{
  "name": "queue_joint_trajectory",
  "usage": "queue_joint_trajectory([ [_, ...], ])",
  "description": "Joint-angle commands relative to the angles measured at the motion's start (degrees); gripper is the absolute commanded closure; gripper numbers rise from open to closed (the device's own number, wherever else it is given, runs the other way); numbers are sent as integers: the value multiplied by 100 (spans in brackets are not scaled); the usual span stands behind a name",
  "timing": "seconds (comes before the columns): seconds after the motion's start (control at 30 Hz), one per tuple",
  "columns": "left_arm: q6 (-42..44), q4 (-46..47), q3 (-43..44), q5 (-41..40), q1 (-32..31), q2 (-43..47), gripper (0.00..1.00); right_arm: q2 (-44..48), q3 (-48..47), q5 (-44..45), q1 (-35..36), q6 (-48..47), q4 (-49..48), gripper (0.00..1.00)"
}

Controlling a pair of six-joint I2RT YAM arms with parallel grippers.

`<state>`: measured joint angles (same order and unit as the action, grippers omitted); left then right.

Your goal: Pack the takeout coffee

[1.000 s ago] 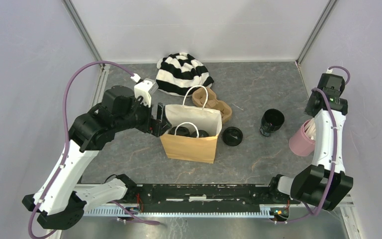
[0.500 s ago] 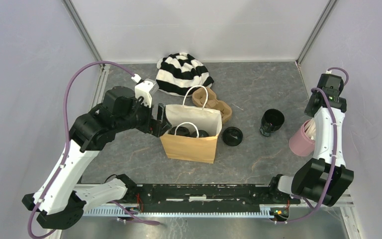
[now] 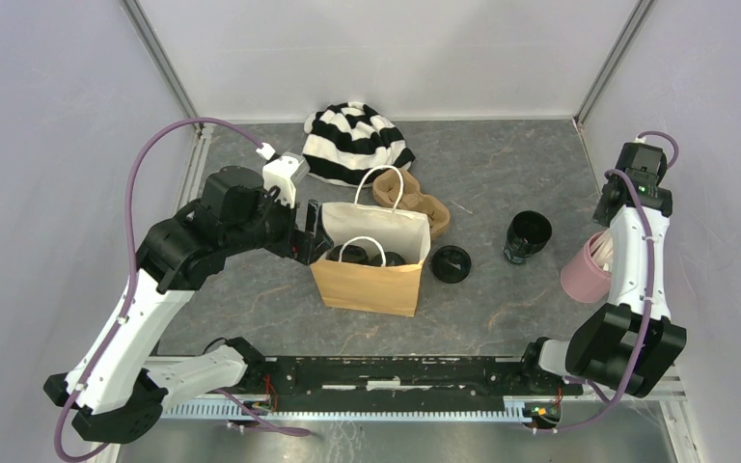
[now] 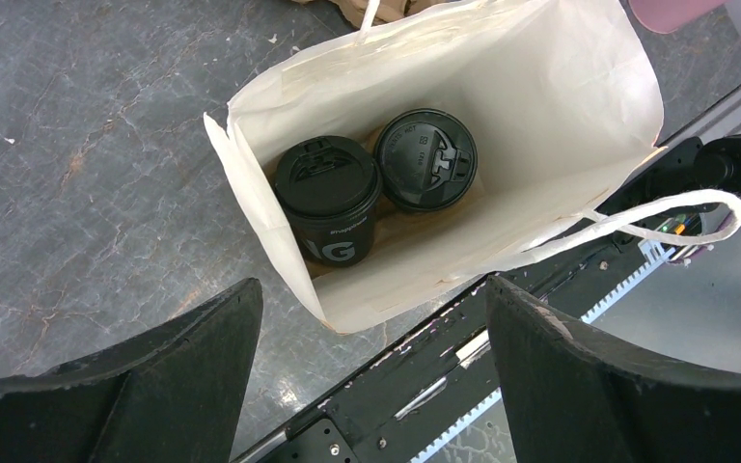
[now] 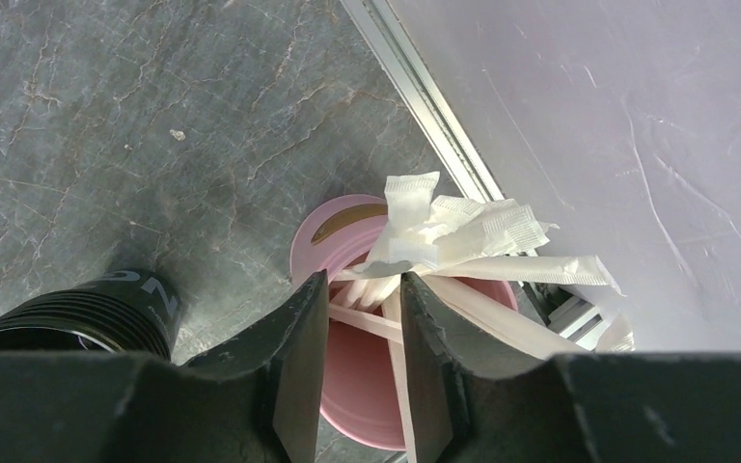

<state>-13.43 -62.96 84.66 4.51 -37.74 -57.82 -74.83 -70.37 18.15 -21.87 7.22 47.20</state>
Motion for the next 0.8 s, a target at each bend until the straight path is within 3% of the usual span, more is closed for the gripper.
queue_joint_trajectory([
  [0.0,411,82,22,-75,-18,7,9,82,-12,201,-37,42,-148,60],
  [0.13,413,71,8,-79,-15,32,9,98,32,139,-37,-39,-236,58],
  [0.4,415,57,11,-116,-22,62,9,-87,-120,-18,-37,-14,-326,71],
  [0.77,414,49,18,-128,-16,51,9,-58,68,-64,-39,-6,-499,74],
])
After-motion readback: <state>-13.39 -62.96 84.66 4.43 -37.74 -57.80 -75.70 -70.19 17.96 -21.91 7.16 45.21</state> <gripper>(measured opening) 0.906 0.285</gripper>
